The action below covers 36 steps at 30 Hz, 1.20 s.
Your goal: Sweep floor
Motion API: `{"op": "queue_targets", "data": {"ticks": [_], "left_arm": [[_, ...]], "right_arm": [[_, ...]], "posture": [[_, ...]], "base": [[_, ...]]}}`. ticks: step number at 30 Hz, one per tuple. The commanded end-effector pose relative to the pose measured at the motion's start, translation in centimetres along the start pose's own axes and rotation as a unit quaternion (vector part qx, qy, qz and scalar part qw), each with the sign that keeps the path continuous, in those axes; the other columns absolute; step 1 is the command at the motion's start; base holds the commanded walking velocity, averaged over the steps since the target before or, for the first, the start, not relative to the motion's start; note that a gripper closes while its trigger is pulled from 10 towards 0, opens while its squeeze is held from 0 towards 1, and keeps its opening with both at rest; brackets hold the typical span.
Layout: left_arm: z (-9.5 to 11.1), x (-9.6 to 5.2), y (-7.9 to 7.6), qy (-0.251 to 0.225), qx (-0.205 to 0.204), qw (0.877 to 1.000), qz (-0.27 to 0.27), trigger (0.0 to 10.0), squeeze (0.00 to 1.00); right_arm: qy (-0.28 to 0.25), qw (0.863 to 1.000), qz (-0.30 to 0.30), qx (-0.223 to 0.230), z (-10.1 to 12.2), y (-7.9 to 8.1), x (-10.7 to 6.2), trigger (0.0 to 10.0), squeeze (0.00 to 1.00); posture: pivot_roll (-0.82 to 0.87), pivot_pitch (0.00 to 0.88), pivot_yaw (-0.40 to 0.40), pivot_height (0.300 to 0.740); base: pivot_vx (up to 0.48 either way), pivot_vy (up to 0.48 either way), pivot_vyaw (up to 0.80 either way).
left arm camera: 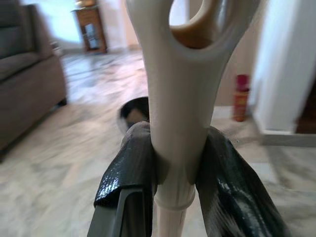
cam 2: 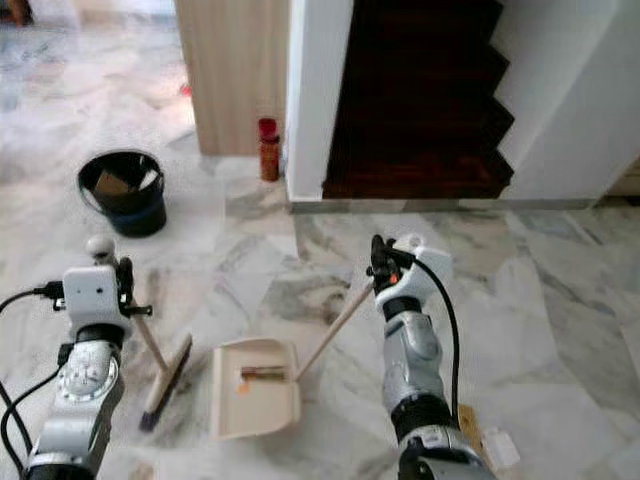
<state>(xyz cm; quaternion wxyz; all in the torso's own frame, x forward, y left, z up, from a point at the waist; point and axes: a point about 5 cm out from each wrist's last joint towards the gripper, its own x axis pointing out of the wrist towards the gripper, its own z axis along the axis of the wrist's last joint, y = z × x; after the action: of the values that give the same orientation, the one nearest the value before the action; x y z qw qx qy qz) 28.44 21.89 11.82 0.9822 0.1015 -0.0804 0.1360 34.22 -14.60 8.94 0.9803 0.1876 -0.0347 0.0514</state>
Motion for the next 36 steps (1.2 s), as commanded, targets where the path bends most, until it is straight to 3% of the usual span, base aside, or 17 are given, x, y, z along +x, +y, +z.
{"op": "queue_targets", "data": {"ticks": [1, 7, 20, 26, 28, 36], "left_arm": [[1.0, 0.2, 0.1, -0.023, 0.009, 1.0, 0.007, 10.0, 0.0], [1.0, 0.1, 0.2, -0.023, 0.009, 1.0, 0.008, 10.0, 0.0], [0.9, 0.2, 0.2, -0.022, 0.008, 1.0, 0.003, 10.0, 0.0], [1.0, 0.4, -0.1, -0.024, 0.003, 1.0, -0.011, 10.0, 0.0], [1.0, 0.5, -0.2, -0.026, 0.003, 1.0, -0.017, 10.0, 0.0], [1.1, 0.6, -0.4, -0.029, 0.0, 0.999, -0.019, 10.0, 0.0]], "right_arm": [[-0.027, 0.999, 0.01, 0.013, 1.1, 0.7, 0.6, 10.0, 0.0], [-0.027, 0.999, 0.01, 0.015, 1.0, 0.7, 0.6, 10.0, 0.0], [-0.027, 0.999, 0.001, 0.02, 1.1, 0.5, 0.5, 10.0, 0.0], [-0.037, 0.998, -0.007, -0.058, 1.7, 0.0, 0.5, 10.0, 0.0], [-0.04, 0.993, 0.006, -0.114, 2.0, 0.2, 0.5, 10.0, 0.0], [-0.044, 0.993, 0.014, -0.109, 2.0, 0.5, 0.5, 10.0, 0.0]], "posture": [[0.2, 0.089, -0.099, 0.74], [0.19, 0.092, -0.098, 0.74], [0.19, 0.092, -0.097, 0.74], [0.18, 0.089, -0.096, 0.74], [0.18, 0.086, -0.098, 0.74], [0.18, 0.08, -0.099, 0.74]], "base": [[0.255, 0.0, 0.8], [0.254, 0.0, 0.73], [0.253, 0.0, 0.0], [0.253, 0.0, 0.0], [0.253, 0.0, 0.0], [0.255, 0.0, 0.0]]}}
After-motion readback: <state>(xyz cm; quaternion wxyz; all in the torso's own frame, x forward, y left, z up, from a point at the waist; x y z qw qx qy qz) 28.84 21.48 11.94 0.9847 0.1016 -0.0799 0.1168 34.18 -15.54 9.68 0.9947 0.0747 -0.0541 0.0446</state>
